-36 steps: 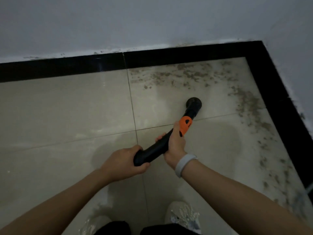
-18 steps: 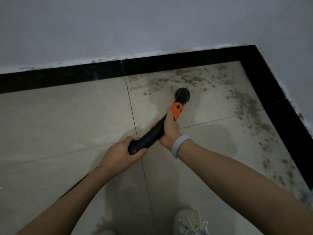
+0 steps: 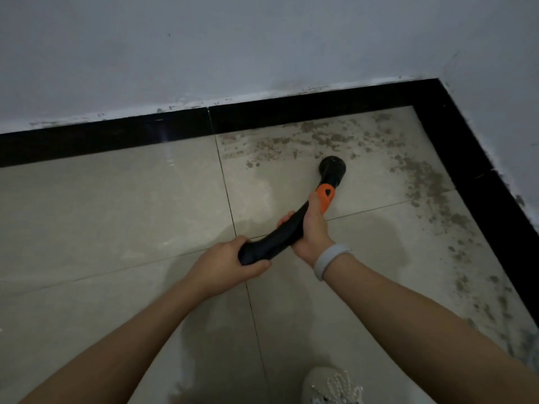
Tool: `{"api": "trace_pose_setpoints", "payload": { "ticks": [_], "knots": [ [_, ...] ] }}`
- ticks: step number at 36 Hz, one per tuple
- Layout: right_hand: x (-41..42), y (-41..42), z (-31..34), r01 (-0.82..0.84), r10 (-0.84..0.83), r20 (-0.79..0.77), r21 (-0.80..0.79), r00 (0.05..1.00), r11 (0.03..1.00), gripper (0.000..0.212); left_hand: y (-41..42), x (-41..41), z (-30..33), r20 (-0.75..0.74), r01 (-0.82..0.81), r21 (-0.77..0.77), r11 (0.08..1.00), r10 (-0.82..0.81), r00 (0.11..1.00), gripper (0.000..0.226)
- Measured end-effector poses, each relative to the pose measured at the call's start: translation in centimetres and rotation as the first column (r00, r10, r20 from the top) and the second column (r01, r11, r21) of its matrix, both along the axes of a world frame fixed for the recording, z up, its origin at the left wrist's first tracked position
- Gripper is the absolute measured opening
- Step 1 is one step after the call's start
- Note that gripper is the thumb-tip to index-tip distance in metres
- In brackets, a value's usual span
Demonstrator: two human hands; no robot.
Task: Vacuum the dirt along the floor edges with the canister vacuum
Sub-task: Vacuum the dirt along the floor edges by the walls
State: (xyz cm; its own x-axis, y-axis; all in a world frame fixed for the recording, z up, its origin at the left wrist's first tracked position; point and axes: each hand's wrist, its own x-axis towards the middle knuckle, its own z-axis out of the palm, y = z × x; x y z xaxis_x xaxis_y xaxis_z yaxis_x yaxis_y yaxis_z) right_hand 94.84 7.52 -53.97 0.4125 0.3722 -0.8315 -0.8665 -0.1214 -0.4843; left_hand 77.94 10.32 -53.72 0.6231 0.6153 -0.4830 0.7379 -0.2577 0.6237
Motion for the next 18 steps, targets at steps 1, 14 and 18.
{"api": "trace_pose_setpoints", "payload": {
  "ticks": [1,14,18],
  "knots": [
    [0.7,0.5,0.1,-0.012,0.012,-0.002,0.008,1.0,1.0,0.037,0.3,0.7,0.1,0.011,-0.009,-0.002,1.0,0.009,1.0,0.047],
    [-1.6,2.3,-0.7,-0.245,0.245,0.01,0.03,0.97,0.969,0.036,-2.0,-1.7,-0.5,0.049,-0.279,0.034,0.96,0.277,0.96,0.035],
    [-3.2,2.5,-0.7,-0.297,0.3,-0.023,0.077,0.954,0.952,0.036,-2.4,-3.6,-0.7,0.049,-0.307,0.09,0.947,0.304,0.952,0.032]
  ]
}}
